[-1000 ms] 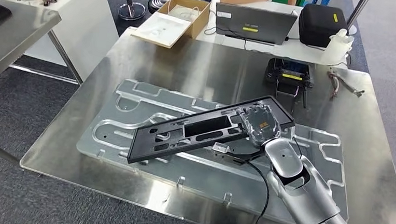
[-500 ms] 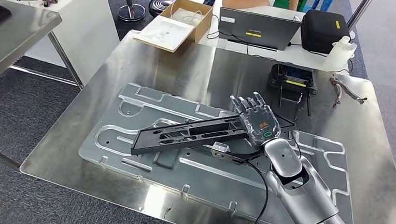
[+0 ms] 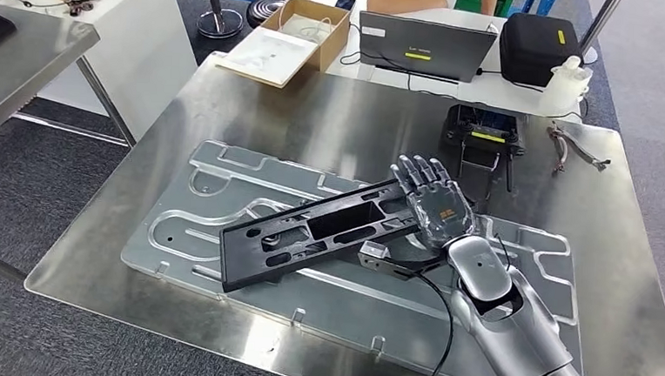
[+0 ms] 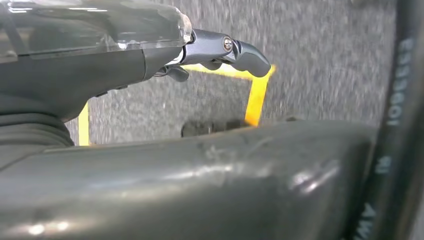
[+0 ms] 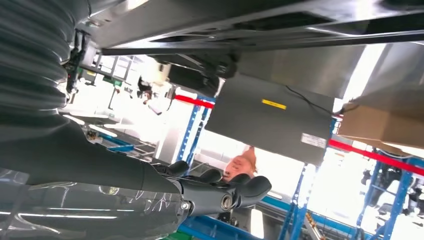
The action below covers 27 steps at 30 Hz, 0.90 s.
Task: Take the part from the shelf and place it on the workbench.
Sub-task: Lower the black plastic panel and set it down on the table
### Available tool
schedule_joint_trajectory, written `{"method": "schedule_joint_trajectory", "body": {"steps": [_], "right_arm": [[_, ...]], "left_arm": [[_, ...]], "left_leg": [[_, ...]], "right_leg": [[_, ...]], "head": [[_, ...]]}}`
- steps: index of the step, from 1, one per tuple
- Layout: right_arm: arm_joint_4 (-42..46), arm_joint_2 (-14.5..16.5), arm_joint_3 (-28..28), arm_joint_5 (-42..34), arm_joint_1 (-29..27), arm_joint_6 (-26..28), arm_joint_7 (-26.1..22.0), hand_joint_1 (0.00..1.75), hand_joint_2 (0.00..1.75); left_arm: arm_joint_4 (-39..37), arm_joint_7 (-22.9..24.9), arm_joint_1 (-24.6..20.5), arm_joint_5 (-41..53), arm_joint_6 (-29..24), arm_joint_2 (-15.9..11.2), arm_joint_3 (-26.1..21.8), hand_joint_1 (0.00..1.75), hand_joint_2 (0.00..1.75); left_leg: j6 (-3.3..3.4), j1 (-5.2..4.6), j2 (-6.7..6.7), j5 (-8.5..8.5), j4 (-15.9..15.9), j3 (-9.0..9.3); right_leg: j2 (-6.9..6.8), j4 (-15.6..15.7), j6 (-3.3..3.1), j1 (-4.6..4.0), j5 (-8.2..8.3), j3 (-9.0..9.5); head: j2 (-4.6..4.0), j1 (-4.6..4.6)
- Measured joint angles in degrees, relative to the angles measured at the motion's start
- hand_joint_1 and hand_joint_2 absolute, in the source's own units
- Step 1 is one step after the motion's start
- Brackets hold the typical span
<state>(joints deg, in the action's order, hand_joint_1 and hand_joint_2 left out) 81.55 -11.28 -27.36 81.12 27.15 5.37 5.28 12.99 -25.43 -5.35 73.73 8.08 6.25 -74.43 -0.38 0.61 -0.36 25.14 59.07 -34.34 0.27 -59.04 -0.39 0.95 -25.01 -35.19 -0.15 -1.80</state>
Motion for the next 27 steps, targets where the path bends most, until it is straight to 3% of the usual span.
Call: {"method": "schedule_joint_trajectory", "body": {"steps": [2, 4, 6, 7, 10, 11, 12, 15, 16, 17, 19, 20, 21, 22, 23, 25, 27], "right_arm": [[0.0, 0.0, 0.0, 0.0, 0.0, 0.0, 0.0, 0.00, 1.75], [0.0, 0.0, 0.0, 0.0, 0.0, -0.1, 0.0, 0.00, 1.75], [0.0, 0.0, 0.0, -0.2, 0.0, -0.2, -0.1, 0.00, 1.75], [0.0, 0.0, 0.0, -0.3, 0.0, -0.2, -0.1, 0.00, 1.75], [-0.1, -0.1, 0.1, -1.9, 0.4, -2.3, -0.4, 0.00, 1.75], [-0.1, -0.1, 0.2, -2.9, 0.7, -3.9, -0.7, 0.00, 1.75], [-0.3, -0.2, 0.2, -4.1, 0.9, -5.6, -0.9, 0.00, 1.75], [-1.5, -0.4, 0.3, -8.3, 1.5, -10.4, -1.4, 0.00, 1.75], [-2.1, -0.5, 0.2, -9.5, 1.7, -11.6, -1.5, 0.00, 1.75], [-2.7, -0.6, 0.2, -10.4, 1.8, -12.4, -1.5, 0.00, 1.75], [-4.1, -0.8, 0.0, -11.6, 1.9, -13.3, -1.5, 0.00, 1.75], [-4.8, -0.9, -0.2, -12.1, 2.1, -13.5, -1.3, 0.00, 1.75], [-5.3, -0.9, -0.4, -12.4, 2.3, -13.6, -1.2, 0.00, 1.75], [-5.9, -0.9, -0.7, -12.8, 2.7, -13.7, -1.1, 0.00, 1.75], [-6.3, -0.9, -1.0, -13.0, 3.2, -13.7, -1.0, 0.00, 1.75], [-6.9, -1.0, -1.4, -13.3, 4.1, -13.9, -1.0, 0.00, 1.75], [-7.3, -1.0, -1.8, -13.4, 4.5, -13.9, -1.0, 0.00, 1.75]], "left_arm": [[0.0, 0.0, 0.0, 0.0, 0.0, 0.1, 0.0, 0.00, 0.00], [0.0, 0.0, -0.1, 0.0, 0.0, 0.1, 0.0, 0.00, 0.00], [0.0, 0.0, 0.0, 0.0, 0.1, 0.1, 0.0, 0.00, 0.00], [0.0, 0.0, 0.0, 0.0, 0.2, 0.1, 0.0, 0.00, 0.00], [0.0, -0.1, -0.3, 0.0, 0.3, 0.1, 0.0, 0.00, 0.00], [0.0, -0.1, -0.5, 0.0, 0.4, 0.1, 0.0, 0.00, 0.00], [0.0, -0.1, -0.6, 0.0, 0.5, 0.1, 0.0, 0.00, 0.00], [0.0, -0.1, -0.8, 0.0, 0.8, 0.1, 0.0, 0.00, 0.00], [-0.1, -0.1, -0.8, 0.0, 1.0, 0.1, 0.0, 0.00, 0.00], [-0.1, 0.0, -0.9, 0.0, 1.0, 0.2, 0.0, 0.00, 0.00], [-0.1, 0.0, -1.0, 0.0, 1.1, 0.2, 0.0, 0.00, 0.00], [-0.1, 0.1, -1.0, -0.1, 1.1, 0.2, 0.0, 0.00, 0.00], [-0.1, 0.1, -0.9, -0.1, 1.1, 0.2, 0.0, 0.00, 0.00], [-0.1, 0.1, -0.9, -0.2, 1.1, 0.2, 0.0, 0.00, 0.00], [-0.1, 0.2, -1.0, -0.2, 1.2, 0.2, 0.0, 0.00, 0.00], [-0.1, 0.2, -1.0, -0.2, 1.2, 0.2, 0.0, 0.00, 0.00], [-0.1, 0.2, -1.0, -0.3, 1.2, 0.2, 0.0, 0.00, 0.00]], "left_leg": [[-0.52, 0.13, 0.04, 3.18, 3.5, -1.28], [-0.82, 0.16, 0.06, 7.92, 10.7, -3.71], [-0.84, 0.16, 0.06, 10.10, 15.1, -4.56], [-0.67, 0.14, 0.06, 9.61, 14.1, -3.36], [0.29, -0.17, 0.10, 6.02, 2.7, 4.30], [0.55, -0.36, 0.11, 5.32, -0.1, 5.86], [0.74, -0.55, 0.10, 5.02, -1.3, 6.40], [1.49, -0.60, 0.17, 3.29, -1.8, 5.61], [1.91, -0.47, 0.26, 2.46, -2.1, 5.17], [2.30, -0.32, 0.36, 1.60, -2.3, 4.55], [2.77, -0.35, 0.44, 0.27, -2.3, 2.95], [2.79, -0.37, 0.47, -0.32, -2.2, 2.10], [2.73, -0.39, 0.52, -0.87, -2.1, 1.27], [2.63, -0.38, 0.58, -1.34, -2.0, 0.51], [2.49, -0.36, 0.63, -1.76, -1.8, -0.18], [2.04, -0.38, 0.60, -2.42, -1.2, -1.29], [1.37, -0.44, 0.50, -3.00, -0.7, -1.91]], "right_leg": [[-0.19, 0.3, -0.82, 0.17, 0.59, -0.37], [-0.33, 0.3, -1.19, 0.06, 1.17, -1.13], [-0.39, 0.3, -1.24, -0.13, 1.89, -2.12], [-0.38, 0.3, -1.20, -0.21, 2.30, -2.60], [-0.36, 0.3, -0.78, -0.43, 3.57, -3.64], [-0.38, 0.3, -0.48, -0.46, 3.98, -3.81], [-0.41, 0.4, -0.13, -0.45, 4.39, -3.89], [-0.40, 0.8, 0.98, -0.29, 5.17, -4.20], [-0.36, 0.2, 1.24, -0.25, 4.06, -4.67], [-0.32, -1.6, 1.45, -0.21, 1.87, -5.49], [-0.29, -8.4, 1.79, -0.09, -3.97, -7.55], [-0.29, -12.0, 1.98, -0.05, -5.89, -8.25], [-0.30, -14.4, 2.15, -0.02, -6.52, -8.23], [-0.31, -14.9, 2.26, 0.04, -6.00, -7.25], [-0.32, -13.3, 2.30, 0.11, -4.81, -5.17], [-0.31, -5.9, 2.07, 0.16, -3.48, 1.10], [-0.24, -0.3, 1.43, -0.07, -3.92, 5.02]], "head": [[0.00, -0.01], [0.00, -0.01], [0.00, -0.01], [0.00, -0.01], [0.00, -0.01], [0.00, -0.01], [0.00, 0.00], [0.00, 0.01], [0.00, 0.01], [0.00, 0.01], [0.00, 0.01], [0.00, 0.01], [0.00, 0.00], [0.00, 0.01], [0.00, 0.00], [0.00, 0.01], [0.00, -0.02]]}}
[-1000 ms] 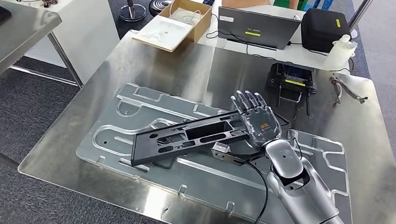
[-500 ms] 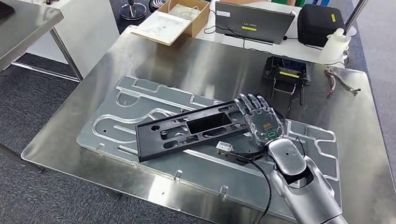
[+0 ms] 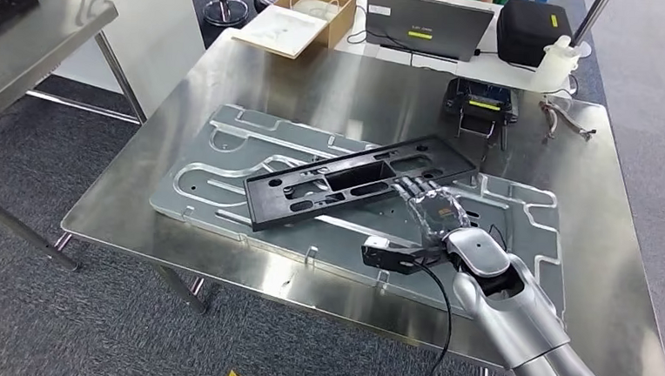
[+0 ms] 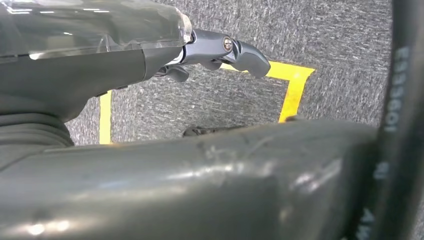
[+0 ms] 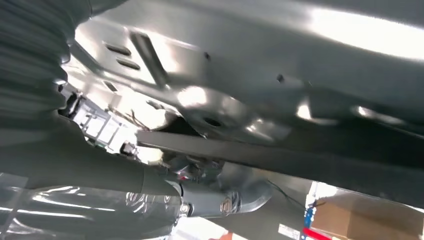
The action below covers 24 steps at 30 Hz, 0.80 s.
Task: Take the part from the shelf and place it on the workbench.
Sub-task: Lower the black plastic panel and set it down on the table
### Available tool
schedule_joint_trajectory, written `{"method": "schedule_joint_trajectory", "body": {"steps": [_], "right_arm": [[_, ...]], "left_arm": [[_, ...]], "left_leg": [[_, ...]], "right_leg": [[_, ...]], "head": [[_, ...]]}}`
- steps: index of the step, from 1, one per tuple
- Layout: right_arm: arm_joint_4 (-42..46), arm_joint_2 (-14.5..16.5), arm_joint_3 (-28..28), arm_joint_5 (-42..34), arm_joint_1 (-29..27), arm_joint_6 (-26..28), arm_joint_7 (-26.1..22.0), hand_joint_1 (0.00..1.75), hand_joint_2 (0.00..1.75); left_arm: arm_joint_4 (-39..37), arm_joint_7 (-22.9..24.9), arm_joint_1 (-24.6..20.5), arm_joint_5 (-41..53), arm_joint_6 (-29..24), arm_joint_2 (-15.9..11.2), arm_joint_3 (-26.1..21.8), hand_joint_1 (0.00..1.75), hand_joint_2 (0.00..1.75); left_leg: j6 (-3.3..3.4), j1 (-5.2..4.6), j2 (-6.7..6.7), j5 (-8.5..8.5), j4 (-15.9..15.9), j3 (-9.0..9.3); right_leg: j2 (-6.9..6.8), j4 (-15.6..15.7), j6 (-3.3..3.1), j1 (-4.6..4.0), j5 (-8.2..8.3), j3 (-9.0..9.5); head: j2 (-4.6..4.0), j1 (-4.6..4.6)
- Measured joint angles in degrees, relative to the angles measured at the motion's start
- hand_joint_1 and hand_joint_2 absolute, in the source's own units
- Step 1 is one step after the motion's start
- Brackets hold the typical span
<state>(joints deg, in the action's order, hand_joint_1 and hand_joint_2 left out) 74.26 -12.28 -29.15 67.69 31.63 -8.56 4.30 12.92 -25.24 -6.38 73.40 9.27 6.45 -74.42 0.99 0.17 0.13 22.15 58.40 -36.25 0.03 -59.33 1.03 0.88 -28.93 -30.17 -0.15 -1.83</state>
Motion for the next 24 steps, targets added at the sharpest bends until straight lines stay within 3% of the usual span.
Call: {"method": "schedule_joint_trajectory", "body": {"steps": [3, 4, 6, 8, 9, 10, 11, 13, 15, 16, 18, 19, 20, 23, 24], "right_arm": [[-0.6, 0.0, -0.6, -0.1, 0.1, 0.2, 0.0, 0.00, 1.75], [-0.8, 0.0, -0.8, -0.1, 0.1, 0.3, 0.0, 0.00, 1.75], [-1.0, 0.0, -1.0, -0.2, 0.3, 0.6, 0.1, 0.00, 1.75], [-1.0, 0.0, -1.2, -0.2, 0.3, 1.0, 0.1, 0.00, 1.75], [-1.0, 0.0, -1.3, -0.2, 0.3, 1.3, 0.2, 0.00, 1.75], [-1.0, 0.0, -1.4, -0.1, 0.3, 1.5, 0.3, 0.00, 1.75], [-1.0, 0.0, -1.5, 0.0, 0.4, 1.7, 0.5, 0.00, 1.75], [-0.9, 0.0, -1.5, 0.2, 0.5, 1.8, 0.6, 0.00, 1.75], [-0.8, 0.0, -1.6, 0.3, 0.5, 1.9, 0.7, 0.00, 1.75], [-0.8, 0.0, -1.6, 0.3, 0.4, 2.0, 0.7, 0.00, 1.75], [-0.8, 0.0, -1.8, 0.3, 0.1, 2.0, 0.7, 0.00, 1.75], [-0.9, 0.0, -1.9, 0.3, -0.1, 2.0, 0.6, 0.00, 1.75], [-0.9, 0.0, -2.0, 0.4, -0.3, 2.1, 0.7, 0.00, 1.75], [-1.1, 0.0, -2.2, 0.9, -0.7, 2.3, 0.7, 0.00, 1.75], [-1.2, 0.0, -2.3, 1.0, -0.9, 2.4, 0.7, 0.00, 1.75]], "left_arm": [[0.0, 0.0, 0.1, -0.1, 0.0, 0.0, 0.0, 0.00, 0.00], [0.0, 0.0, 0.1, -0.1, 0.0, 0.0, 0.0, 0.00, 0.00], [0.0, 0.0, 0.2, -0.2, 0.0, 0.0, 0.0, 0.00, 0.00], [0.0, -0.1, 0.2, -0.2, 0.0, 0.0, 0.0, 0.00, 0.00], [0.0, -0.1, 0.3, -0.3, 0.0, 0.0, 0.0, 0.00, 0.00], [0.0, -0.2, 0.3, -0.3, 0.0, 0.0, 0.0, 0.00, 0.00], [0.0, -0.2, 0.3, -0.3, 0.0, 0.0, 0.0, 0.00, 0.00], [0.0, -0.2, 0.2, -0.4, 0.0, 0.0, 0.0, 0.00, 0.00], [0.0, -0.2, 0.0, -0.4, -0.1, 0.0, 0.0, 0.00, 0.00], [0.0, -0.2, 0.0, -0.4, -0.1, 0.0, 0.0, 0.00, 0.00], [0.0, -0.3, 0.1, -0.4, -0.1, 0.0, 0.0, 0.00, 0.00], [-0.1, -0.3, 0.1, -0.4, -0.1, 0.0, 0.0, 0.00, 0.00], [-0.1, -0.3, 0.1, -0.5, -0.1, 0.1, 0.0, 0.00, 0.00], [-0.1, -0.3, 0.1, -0.6, -0.2, 0.1, 0.0, 0.00, 0.00], [-0.1, -0.3, 0.2, -0.6, -0.2, 0.1, 0.0, 0.00, 0.00]], "left_leg": [[-1.18, 0.02, -0.14, -0.87, 0.0, -0.47], [-1.53, 0.06, -0.21, 0.01, 0.6, -0.88], [-2.16, 0.28, -0.31, 4.93, 4.9, -2.40], [-2.71, 0.46, -0.30, 10.32, 11.9, -3.91], [-2.92, 0.54, -0.29, 11.28, 14.6, -3.98], [-3.04, 0.58, -0.29, 10.87, 15.8, -3.28], [-3.06, 0.62, -0.28, 9.47, 14.9, -1.58], [-2.73, 0.60, -0.30, 7.32, 8.2, 4.35], [-1.93, 0.35, -0.41, 7.90, 0.7, 9.48], [-1.47, 0.16, -0.46, 8.44, -1.2, 10.52], [-0.42, 0.07, -0.37, 7.67, -1.8, 9.94], [0.18, 0.12, -0.21, 6.97, -1.9, 9.37], [0.81, 0.21, -0.04, 6.13, -2.1, 8.69], [1.72, 0.15, 0.23, 3.55, -2.2, 5.82], [1.68, 0.09, 0.24, 2.76, -2.0, 4.66]], "right_leg": [[-0.07, 1.3, -1.24, -0.09, 0.63, -0.20], [-0.16, 1.5, -1.71, 0.04, 1.31, -0.68], [-0.36, 1.8, -2.46, 0.25, 2.81, -2.10], [-0.41, 1.7, -2.71, 0.16, 4.15, -3.82], [-0.43, 1.7, -2.67, 0.12, 4.81, -4.69], [-0.45, 1.6, -2.57, 0.10, 5.45, -5.53], [-0.45, 1.6, -2.42, 0.10, 6.12, -6.36], [-0.43, 1.4, -2.00, 0.06, 7.38, -7.73], [-0.46, 1.4, -1.38, -0.07, 8.53, -8.35], [-0.51, 1.5, -1.01, -0.09, 9.14, -8.42], [-0.52, 2.0, -0.26, 0.00, 10.23, -8.56], [-0.42, 1.7, 0.05, 0.11, 9.65, -8.91], [-0.30, 0.6, 0.27, 0.18, 7.83, -9.48], [-0.12, -9.0, 0.73, 0.32, -1.38, -11.89], [-0.11, -12.3, 0.89, 0.34, -2.67, -12.24]], "head": [[0.00, 0.01], [0.00, -0.02], [0.00, -0.03], [0.00, -0.04], [0.00, -0.04], [0.00, -0.05], [0.00, -0.04], [0.00, -0.05], [0.00, -0.03], [0.00, -0.03], [0.00, -0.02], [0.00, -0.02], [0.00, -0.02], [0.00, -0.02], [0.00, -0.03]]}}
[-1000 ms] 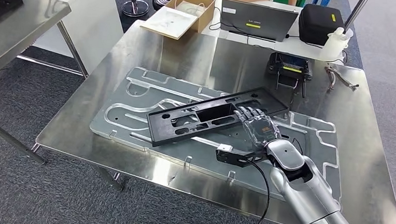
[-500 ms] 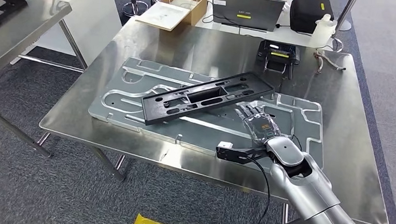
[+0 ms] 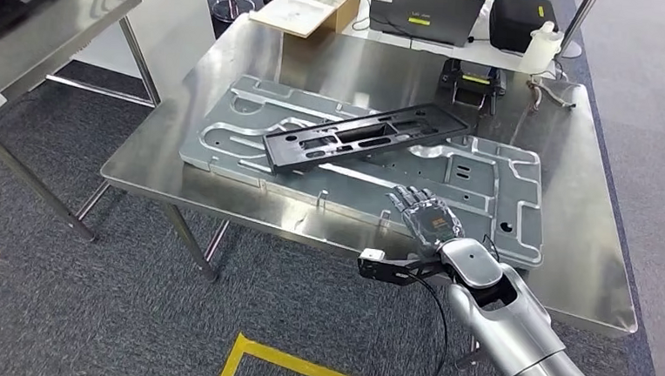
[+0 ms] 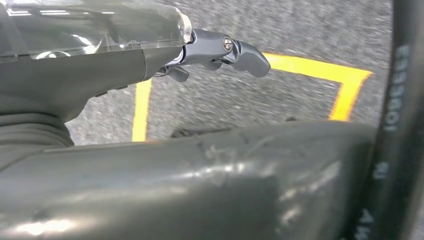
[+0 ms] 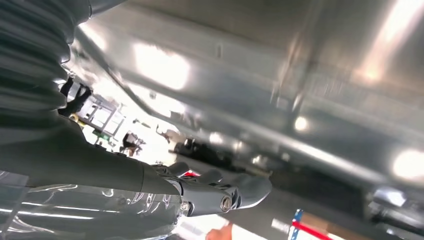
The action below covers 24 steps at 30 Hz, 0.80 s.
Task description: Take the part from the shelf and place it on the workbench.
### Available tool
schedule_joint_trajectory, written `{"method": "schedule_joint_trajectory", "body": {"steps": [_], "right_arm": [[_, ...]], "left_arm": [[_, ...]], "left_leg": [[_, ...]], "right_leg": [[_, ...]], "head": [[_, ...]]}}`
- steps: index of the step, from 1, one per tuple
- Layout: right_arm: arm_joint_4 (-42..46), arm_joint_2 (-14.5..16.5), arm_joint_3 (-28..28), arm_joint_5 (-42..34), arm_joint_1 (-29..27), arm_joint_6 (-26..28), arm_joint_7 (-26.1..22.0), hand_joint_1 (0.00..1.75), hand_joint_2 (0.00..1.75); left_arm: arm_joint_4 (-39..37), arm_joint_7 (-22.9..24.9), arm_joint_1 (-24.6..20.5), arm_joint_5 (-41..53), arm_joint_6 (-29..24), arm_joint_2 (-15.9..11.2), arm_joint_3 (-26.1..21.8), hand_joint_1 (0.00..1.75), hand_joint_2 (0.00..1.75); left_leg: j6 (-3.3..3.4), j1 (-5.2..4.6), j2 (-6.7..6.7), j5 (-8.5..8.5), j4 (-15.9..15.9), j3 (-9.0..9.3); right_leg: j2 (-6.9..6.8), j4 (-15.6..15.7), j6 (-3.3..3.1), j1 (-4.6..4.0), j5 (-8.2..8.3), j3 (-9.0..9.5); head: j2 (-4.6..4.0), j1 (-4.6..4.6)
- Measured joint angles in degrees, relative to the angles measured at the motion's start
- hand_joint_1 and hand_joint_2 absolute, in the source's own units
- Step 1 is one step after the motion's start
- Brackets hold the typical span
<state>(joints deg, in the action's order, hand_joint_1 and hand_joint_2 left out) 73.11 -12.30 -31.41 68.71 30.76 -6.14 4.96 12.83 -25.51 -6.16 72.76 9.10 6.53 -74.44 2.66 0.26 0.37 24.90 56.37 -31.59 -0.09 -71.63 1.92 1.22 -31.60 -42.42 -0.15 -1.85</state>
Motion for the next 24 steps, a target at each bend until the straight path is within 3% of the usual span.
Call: {"method": "schedule_joint_trajectory", "body": {"steps": [1, 2, 3, 5, 7, 8, 10, 11, 12, 14, 15, 16, 17, 19, 21, 22, 23, 24], "right_arm": [[-0.1, 0.0, -0.1, 0.1, -0.2, 0.1, 0.0, 0.00, 1.75], [-0.1, 0.0, -0.2, 0.2, -0.4, 0.1, 0.0, 0.00, 1.75], [-0.1, 0.0, -0.3, 0.3, -0.5, 0.1, 0.0, 0.00, 1.75], [-0.1, 0.0, -0.4, 0.4, -0.5, 0.3, 0.0, 0.00, 1.75], [0.0, 0.0, -0.5, 0.5, -0.4, 0.4, 0.0, 0.00, 1.75], [0.0, 0.0, -0.5, 0.5, -0.4, 0.5, 0.0, 0.00, 1.75], [0.0, 0.1, -0.6, 0.6, -0.4, 0.5, 0.0, 0.00, 1.75], [-0.1, 0.1, -0.7, 0.6, -0.4, 0.5, 0.0, 0.00, 1.75], [-0.1, 0.2, -0.7, 0.6, -0.4, 0.5, 0.0, 0.00, 1.75], [-0.1, 0.2, -0.8, 0.6, -0.4, 0.6, 0.0, 0.00, 1.75], [-0.1, 0.2, -0.8, 0.6, -0.5, 0.6, 0.0, 0.00, 1.75], [-0.1, 0.2, -0.8, 0.6, -0.5, 0.6, 0.0, 0.00, 1.75], [-0.1, 0.2, -0.9, 0.6, -0.6, 0.6, 0.0, 0.00, 1.75], [-0.1, 0.2, -0.9, 0.6, -0.7, 0.6, 0.0, 0.00, 1.75], [0.0, 0.2, -0.9, 0.6, -0.6, 0.6, 0.0, 0.00, 1.75], [0.0, 0.2, -0.9, 0.6, -0.6, 0.6, 0.0, 0.00, 1.75], [0.0, 0.2, -0.9, 0.6, -0.6, 0.7, 0.0, 0.00, 1.75], [0.0, 0.2, -0.9, 0.6, -0.6, 0.7, 0.1, 0.00, 1.75]], "left_arm": [[0.0, 0.0, 0.1, 0.0, 0.0, 0.0, 0.0, 0.00, 0.00], [0.0, 0.0, 0.1, 0.0, 0.0, 0.0, 0.0, 0.00, 0.00], [0.0, 0.0, 0.1, 0.0, 0.0, 0.0, 0.0, 0.00, 0.00], [0.0, 0.0, 0.1, -0.1, 0.0, 0.0, 0.0, 0.00, 0.00], [0.0, 0.0, 0.1, -0.1, 0.0, 0.1, 0.0, 0.00, 0.00], [0.0, 0.0, 0.1, -0.1, 0.0, 0.1, 0.0, 0.00, 0.00], [0.0, 0.0, 0.2, -0.1, 0.0, 0.0, 0.0, 0.00, 0.00], [0.0, 0.0, 0.3, -0.1, 0.0, 0.0, 0.0, 0.00, 0.00], [0.0, 0.0, 0.4, -0.1, 0.0, 0.0, 0.0, 0.00, 0.00], [0.0, 0.0, 0.4, -0.1, 0.0, 0.0, 0.0, 0.00, 0.00], [0.0, 0.0, 0.4, -0.1, 0.0, 0.0, 0.0, 0.00, 0.00], [0.0, 0.0, 0.4, -0.1, 0.0, 0.0, 0.0, 0.00, 0.00], [0.0, 0.0, 0.4, -0.1, 0.0, 0.0, 0.0, 0.00, 0.00], [0.0, 0.0, 0.3, -0.1, 0.0, 0.0, 0.0, 0.00, 0.00], [0.0, 0.0, 0.1, -0.1, 0.0, 0.0, 0.0, 0.00, 0.00], [0.0, 0.0, 0.0, -0.1, 0.0, 0.0, 0.0, 0.00, 0.00], [0.0, 0.0, 0.0, -0.1, 0.0, -0.1, 0.0, 0.00, 0.00], [0.0, 0.0, 0.0, -0.1, 0.0, -0.1, 0.0, 0.00, 0.00]], "left_leg": [[-0.08, -0.05, 0.01, -0.72, 0.2, -1.17], [-0.20, -0.07, 0.02, -1.32, 0.5, -2.31], [-0.36, -0.08, 0.01, -1.84, 0.9, -3.38], [-0.83, -0.16, 0.00, -2.65, 1.7, -5.04], [-1.52, -0.24, 0.01, -3.45, 2.2, -5.85], [-1.89, -0.23, 0.01, -3.92, 2.2, -5.99], [-2.62, -0.12, -0.12, -4.14, 2.2, -6.47], [-2.97, -0.06, -0.22, -2.77, 3.2, -7.04], [-3.31, 0.03, -0.31, -0.37, 5.1, -7.80], [-3.95, 0.29, -0.34, 5.68, 11.9, -9.45], [-4.21, 0.38, -0.33, 7.33, 15.4, -9.90], [-4.40, 0.45, -0.33, 7.51, 17.9, -9.78], [-4.50, 0.49, -0.33, 6.42, 18.6, -8.84], [-4.37, 0.53, -0.34, 3.46, 14.4, -4.24], [-3.70, 0.32, -0.40, 4.14, 5.7, 2.16], [-3.26, 0.16, -0.44, 5.03, 2.6, 4.08], [-2.76, -0.05, -0.47, 5.72, 0.6, 5.10], [-2.18, -0.08, -0.48, 5.40, 0.2, 4.85]], "right_leg": [[0.00, -2.0, 0.10, 0.03, 0.20, 0.30], [-0.01, -2.2, 0.12, 0.04, 1.46, 1.45], [-0.01, -0.4, 0.03, 0.05, 2.97, 3.58], [0.01, 7.1, -0.47, -0.13, 3.37, 9.60], [-0.02, 12.9, -1.11, -0.52, 1.77, 13.34], [-0.03, 13.9, -1.44, -0.74, 1.50, 13.69], [-0.22, 14.2, -2.31, -0.60, 2.53, 12.91], [-0.33, 14.4, -2.82, -0.45, 3.28, 12.29], [-0.45, 14.5, -3.23, -0.29, 4.08, 11.52], [-0.54, 14.5, -3.65, -0.36, 5.52, 9.76], [-0.55, 14.4, -3.64, -0.40, 6.22, 8.84], [-0.57, 14.3, -3.57, -0.42, 6.94, 7.86], [-0.57, 14.2, -3.45, -0.41, 7.63, 6.89], [-0.56, 13.9, -3.09, -0.39, 8.90, 5.16], [-0.58, 13.6, -2.53, -0.51, 9.97, 4.12], [-0.63, 13.6, -2.23, -0.55, 10.51, 3.93], [-0.70, 13.7, -1.86, -0.55, 11.10, 3.82], [-0.75, 14.0, -1.48, -0.53, 11.71, 3.74]], "head": [[0.00, -0.01], [0.00, -0.01], [0.00, 0.00], [0.00, -0.01], [0.00, -0.02], [0.00, -0.02], [0.00, -0.01], [0.00, -0.01], [0.00, -0.01], [0.00, -0.01], [0.00, -0.02], [0.00, -0.01], [0.00, -0.02], [0.00, -0.02], [0.00, -0.02], [0.00, -0.02], [0.00, -0.02], [0.00, -0.01]]}}
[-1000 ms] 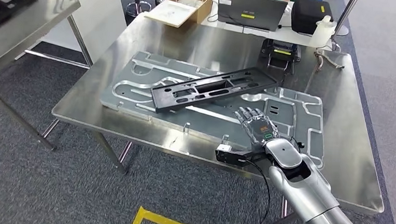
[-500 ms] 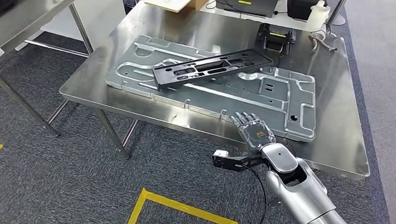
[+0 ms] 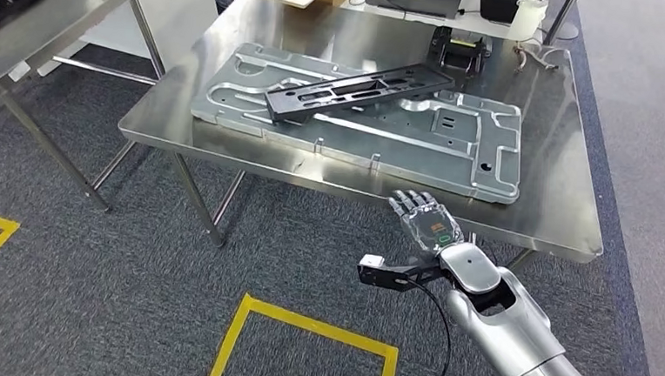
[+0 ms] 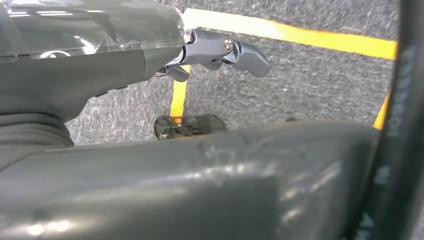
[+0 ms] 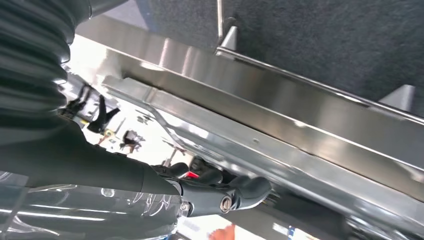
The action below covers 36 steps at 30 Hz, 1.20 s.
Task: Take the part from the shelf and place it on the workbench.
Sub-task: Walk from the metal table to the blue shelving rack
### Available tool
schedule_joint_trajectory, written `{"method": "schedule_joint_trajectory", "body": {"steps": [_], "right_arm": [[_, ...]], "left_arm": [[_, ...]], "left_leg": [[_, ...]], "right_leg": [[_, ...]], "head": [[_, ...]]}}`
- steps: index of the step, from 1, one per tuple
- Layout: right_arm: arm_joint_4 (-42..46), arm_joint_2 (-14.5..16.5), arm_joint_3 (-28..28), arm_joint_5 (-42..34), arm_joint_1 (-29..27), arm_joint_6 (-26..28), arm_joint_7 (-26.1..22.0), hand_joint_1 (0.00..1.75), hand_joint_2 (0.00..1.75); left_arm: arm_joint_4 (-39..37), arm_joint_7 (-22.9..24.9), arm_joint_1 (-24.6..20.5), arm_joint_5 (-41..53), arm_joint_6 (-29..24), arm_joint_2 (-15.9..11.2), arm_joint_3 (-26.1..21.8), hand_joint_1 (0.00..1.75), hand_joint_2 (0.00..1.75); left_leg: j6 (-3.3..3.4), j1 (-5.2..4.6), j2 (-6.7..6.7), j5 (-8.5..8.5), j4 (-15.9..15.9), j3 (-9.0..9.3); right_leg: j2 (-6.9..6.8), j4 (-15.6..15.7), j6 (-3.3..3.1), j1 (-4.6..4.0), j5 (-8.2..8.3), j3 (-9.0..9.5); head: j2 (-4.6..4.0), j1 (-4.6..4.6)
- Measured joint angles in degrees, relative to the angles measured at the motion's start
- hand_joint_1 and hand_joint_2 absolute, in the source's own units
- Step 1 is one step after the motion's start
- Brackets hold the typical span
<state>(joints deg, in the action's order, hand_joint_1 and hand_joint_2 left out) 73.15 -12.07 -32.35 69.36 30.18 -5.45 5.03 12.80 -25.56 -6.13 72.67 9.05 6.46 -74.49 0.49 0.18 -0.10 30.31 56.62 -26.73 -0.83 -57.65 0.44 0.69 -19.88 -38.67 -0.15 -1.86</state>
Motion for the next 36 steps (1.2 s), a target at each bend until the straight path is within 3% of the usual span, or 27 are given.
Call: {"method": "schedule_joint_trajectory", "body": {"steps": [1, 2, 4, 5, 6, 7, 8, 9, 10, 12, 14, 16, 17, 18, 21, 22, 23, 24, 25, 27, 29, 31, 32, 33, 36], "right_arm": [[0.0, 0.0, 0.0, 0.0, 0.0, 0.0, 0.0, 0.00, 1.75], [0.0, 0.0, 0.0, 0.0, -0.1, 0.0, 0.0, 0.00, 1.75], [-0.1, 0.0, 0.0, 0.2, -0.2, 0.2, 0.0, 0.00, 1.75], [-0.1, -0.1, 0.0, 0.3, -0.3, 0.3, 0.0, 0.00, 1.75], [-0.1, -0.1, 0.0, 0.4, -0.4, 0.4, 0.0, 0.00, 1.75], [-0.1, -0.1, 0.0, 0.4, -0.5, 0.5, 0.0, 0.00, 1.75], [-0.1, -0.1, 0.0, 0.5, -0.7, 0.6, 0.0, 0.00, 1.75], [-0.1, -0.1, 0.0, 0.5, -0.9, 0.7, 0.0, 0.00, 1.75], [-0.1, -0.1, 0.0, 0.5, -1.1, 1.0, 0.0, 0.00, 1.75], [0.3, -0.1, 0.0, 0.5, -1.6, 2.1, 0.0, 0.00, 1.75], [1.2, 0.0, 0.6, 0.1, -3.7, 4.6, 0.3, 0.00, 0.87], [3.4, 0.0, 2.7, -0.5, -9.0, 9.3, 0.3, 0.00, 0.00], [4.8, 0.1, 4.2, -0.7, -12.6, 12.0, -0.1, 0.00, 0.00], [6.4, 0.4, 5.8, -1.0, -16.4, 14.6, -0.7, 0.00, 0.00], [10.1, 2.0, 11.4, -2.9, -27.0, 20.5, -3.4, 0.00, 0.00], [11.0, 2.9, 13.6, -4.0, -30.1, 22.0, -4.5, 0.00, 0.00], [11.7, 3.8, 15.6, -5.2, -32.9, 23.2, -5.7, 0.00, 0.00], [12.2, 4.9, 17.7, -6.5, -35.5, 24.3, -7.1, 0.00, 0.00], [12.4, 6.2, 20.0, -7.7, -37.8, 25.2, -8.9, 0.00, 0.00], [12.3, 9.3, 25.2, -9.6, -41.8, 26.0, -13.4, 0.00, 0.00], [11.4, 12.8, 31.4, -10.3, -44.5, 26.1, -18.3, 0.00, 0.00], [10.2, 15.9, 37.1, -10.1, -46.0, 25.8, -21.6, 0.00, 0.00], [9.8, 17.3, 39.5, -9.8, -46.5, 25.1, -22.5, 0.00, 0.00], [9.3, 18.6, 41.9, -9.5, -46.9, 24.2, -23.1, 0.00, 0.00], [6.5, 22.4, 50.2, -9.6, -46.5, 20.4, -25.7, 0.00, 0.00]], "left_arm": [[0.0, 0.0, 0.0, 0.0, 0.0, 0.0, 0.0, 0.00, 0.00], [0.0, 0.0, 0.1, 0.0, 0.0, 0.0, 0.0, 0.00, 0.00], [0.0, 0.0, 0.0, 0.0, 0.0, 0.0, 0.0, 0.00, 0.00], [0.0, 0.0, 0.1, 0.0, 0.0, 0.0, 0.0, 0.00, 0.00], [0.0, 0.0, 0.1, 0.0, 0.0, 0.0, 0.0, 0.00, 0.00], [0.0, 0.0, 0.1, 0.0, 0.0, 0.0, 0.0, 0.00, 0.00], [0.0, 0.0, 0.2, 0.0, 0.0, 0.0, 0.0, 0.00, 0.00], [0.0, 0.0, 0.2, 0.0, 0.0, 0.0, 0.0, 0.00, 0.00], [0.0, 0.0, 0.2, 0.0, 0.0, 0.0, 0.0, 0.00, 0.00], [0.0, 0.0, 0.2, -0.1, 0.0, 0.0, 0.0, 0.00, 0.00], [-0.1, 0.0, 0.2, -0.4, -0.1, 0.0, -0.1, 0.00, 0.00], [-0.1, 0.0, 0.3, -0.9, -0.3, 0.0, -0.3, 0.00, 0.00], [-0.1, 0.0, 0.6, -1.2, -0.4, 0.0, -0.5, 0.00, 0.00], [-0.1, 0.0, 0.9, -1.4, -0.6, 0.1, -0.7, 0.00, 0.00], [-0.1, -0.1, 1.4, -2.3, -0.9, 0.1, -1.3, 0.00, 0.00], [-0.1, -0.1, 1.4, -2.6, -1.0, 0.1, -1.5, 0.00, 0.00], [-0.1, -0.2, 1.4, -2.8, -1.0, 0.1, -1.7, 0.00, 0.00], [-0.1, -0.2, 1.4, -3.1, -1.1, 0.1, -1.9, 0.00, 0.00], [-0.1, -0.3, 1.4, -3.5, -1.2, 0.1, -2.1, 0.00, 0.00], [-0.1, -0.4, 1.3, -4.0, -1.4, 0.1, -2.6, 0.00, 0.00], [-0.1, -0.7, 1.2, -4.4, -1.7, 0.1, -2.9, 0.00, 0.00], [-0.1, -0.7, 1.3, -4.5, -1.9, 0.1, -3.3, 0.00, 0.00], [-0.1, -0.7, 1.3, -4.5, -1.9, 0.2, -3.5, 0.00, 0.00], [-0.1, -0.7, 1.2, -4.6, -2.0, 0.2, -3.7, 0.00, 0.00], [-0.1, -0.8, 1.2, -5.1, -2.3, 0.4, -4.0, 0.00, 0.00]], "left_leg": [[0.52, 0.02, 0.13, -0.68, -0.1, -0.48], [1.15, 0.07, 0.26, -1.45, -0.2, -1.02], [2.10, 0.18, 0.51, -3.14, -0.4, -2.58], [2.36, 0.14, 0.53, -3.91, -0.4, -3.55], [2.41, 0.11, 0.54, -4.66, -0.3, -4.57], [2.37, 0.08, 0.55, -5.36, -0.2, -5.63], [2.28, 0.07, 0.55, -6.00, 0.0, -6.69], [2.14, 0.07, 0.55, -6.56, 0.3, -7.71], [1.95, 0.07, 0.55, -7.04, 0.7, -8.64], [1.41, -0.04, 0.54, -7.78, 1.5, -10.07], [0.72, -0.06, 0.52, -8.56, 2.0, -10.71], [0.01, 0.17, 0.27, -9.16, 2.0, -10.90], [-0.33, 0.30, 0.11, -8.30, 2.4, -11.13], [-0.66, 0.40, -0.02, -6.37, 3.8, -11.55], [-1.47, 0.62, -0.04, 2.16, 13.2, -13.43], [-1.63, 0.64, -0.03, 3.27, 16.2, -13.52], [-1.70, 0.64, -0.03, 2.98, 17.8, -12.94], [-1.65, 0.64, -0.04, 1.65, 17.5, -11.48], [-1.49, 0.63, -0.07, 0.10, 15.3, -9.08], [-0.84, 0.46, -0.26, -0.40, 6.7, -2.47], [-0.20, 0.13, -0.39, 1.03, 0.3, 1.54], [0.38, 0.06, -0.27, 0.57, -1.0, 1.51], [0.74, 0.13, -0.11, -0.16, -1.3, 1.07], [1.23, 0.25, 0.10, -0.99, -1.5, 0.43], [2.09, 0.19, 0.65, -3.16, -1.6, -2.09]], "right_leg": [[0.06, 0.0, 0.35, 0.10, -0.01, -0.23], [0.15, -0.5, 0.63, 0.15, -1.09, -0.71], [0.38, -5.0, 0.94, 0.24, -6.50, -2.37], [0.44, -8.7, 1.03, 0.23, -9.60, -3.31], [0.51, -12.4, 1.14, 0.24, -11.64, -3.98], [0.56, -15.3, 1.25, 0.26, -12.21, -4.11], [0.58, -16.6, 1.32, 0.30, -11.43, -3.48], [0.57, -15.9, 1.33, 0.36, -9.86, -1.89], [0.57, -13.5, 1.27, 0.43, -8.46, 0.62], [0.59, -5.7, 0.87, 0.36, -8.75, 6.92], [0.58, -0.4, 0.37, 0.09, -10.56, 10.37], [0.20, 0.7, -0.29, -0.01, -10.35, 10.45], [-0.07, 0.8, -0.72, 0.00, -9.85, 10.23], [-0.33, 1.0, -1.18, 0.04, -9.29, 9.84], [-0.58, 0.8, -1.84, 0.00, -7.60, 7.66], [-0.61, 0.6, -1.82, -0.03, -7.07, 6.77], [-0.63, 0.4, -1.77, -0.05, -6.57, 5.86], [-0.62, 0.2, -1.69, -0.06, -6.08, 4.94], [-0.54, -0.1, -1.56, -0.07, -5.60, 4.08], [-0.37, -0.6, -1.17, -0.13, -4.65, 2.77], [-0.27, -0.6, -0.57, -0.14, -3.59, 2.27], [-0.12, -0.2, 0.14, -0.05, -2.51, 2.05], [0.08, -0.4, 0.48, 0.00, -2.89, 1.74], [0.29, -1.3, 0.76, 0.03, -4.43, 1.23], [0.63, -9.8, 1.24, 0.12, -13.09, -0.77]], "head": [[0.00, 0.00], [0.00, 0.01], [0.00, 0.01], [0.00, 0.01], [0.00, 0.01], [0.00, 0.01], [0.00, 0.00], [0.00, 0.00], [0.00, 0.00], [0.00, -0.01], [0.00, -0.02], [0.00, 0.00], [0.00, -0.01], [0.00, 0.00], [0.00, -0.01], [0.00, -0.01], [0.00, -0.02], [0.00, -0.02], [0.00, -0.02], [0.00, -0.02], [0.00, -0.01], [0.00, -0.01], [0.00, 0.00], [0.00, 0.01], [0.00, 0.01]]}}
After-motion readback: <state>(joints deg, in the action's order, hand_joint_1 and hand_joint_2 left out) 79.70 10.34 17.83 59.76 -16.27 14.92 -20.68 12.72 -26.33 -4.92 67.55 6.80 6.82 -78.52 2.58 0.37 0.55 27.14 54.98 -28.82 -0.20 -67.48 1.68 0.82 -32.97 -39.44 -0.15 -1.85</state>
